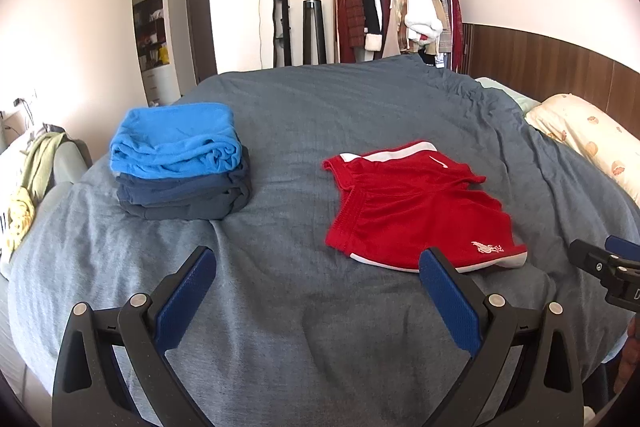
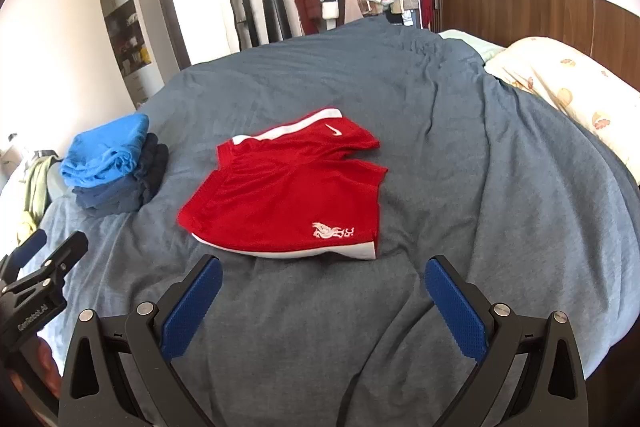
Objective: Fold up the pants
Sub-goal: 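Move both tools toward the red shorts on the bed, then grasp the waistband edge of the red shorts with the left gripper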
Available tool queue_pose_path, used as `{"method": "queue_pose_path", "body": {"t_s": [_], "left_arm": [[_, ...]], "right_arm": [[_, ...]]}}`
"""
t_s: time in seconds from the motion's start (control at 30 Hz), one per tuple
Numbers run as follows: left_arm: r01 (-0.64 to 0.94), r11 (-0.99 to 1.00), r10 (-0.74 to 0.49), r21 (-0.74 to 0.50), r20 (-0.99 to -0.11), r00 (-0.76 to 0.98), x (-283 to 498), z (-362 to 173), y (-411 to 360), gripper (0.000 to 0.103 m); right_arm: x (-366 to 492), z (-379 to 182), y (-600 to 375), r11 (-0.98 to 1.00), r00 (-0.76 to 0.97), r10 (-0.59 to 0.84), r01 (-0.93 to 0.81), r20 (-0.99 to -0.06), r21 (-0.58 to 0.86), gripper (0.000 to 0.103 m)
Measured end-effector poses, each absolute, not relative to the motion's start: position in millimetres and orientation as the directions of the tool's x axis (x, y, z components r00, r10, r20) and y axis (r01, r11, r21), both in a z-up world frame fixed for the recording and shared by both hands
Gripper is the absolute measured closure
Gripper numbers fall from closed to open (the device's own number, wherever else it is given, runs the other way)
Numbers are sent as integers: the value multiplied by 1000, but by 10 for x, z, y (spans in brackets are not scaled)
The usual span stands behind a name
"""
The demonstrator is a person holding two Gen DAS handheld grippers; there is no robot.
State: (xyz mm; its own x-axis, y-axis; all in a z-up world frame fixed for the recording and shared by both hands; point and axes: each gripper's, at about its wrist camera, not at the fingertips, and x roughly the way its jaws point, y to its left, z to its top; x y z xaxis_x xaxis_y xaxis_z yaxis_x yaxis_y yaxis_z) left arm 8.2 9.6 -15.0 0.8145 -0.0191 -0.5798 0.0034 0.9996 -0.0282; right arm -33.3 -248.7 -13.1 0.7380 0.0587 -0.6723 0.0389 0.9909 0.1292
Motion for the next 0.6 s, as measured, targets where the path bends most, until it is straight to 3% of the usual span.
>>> {"method": "queue_pose_path", "body": {"t_s": [0.17,0.6], "left_arm": [[-19,996,-37,-85,-613,789,192,-211,131,0],[22,1000,-31,-22,-617,786,549,-469,16,0]], "right_arm": [[-269,-189,-2469,990,729,57,46,-682,132,0],[-28,-491,-2628,972,676,64,125,-734,200,2]]}}
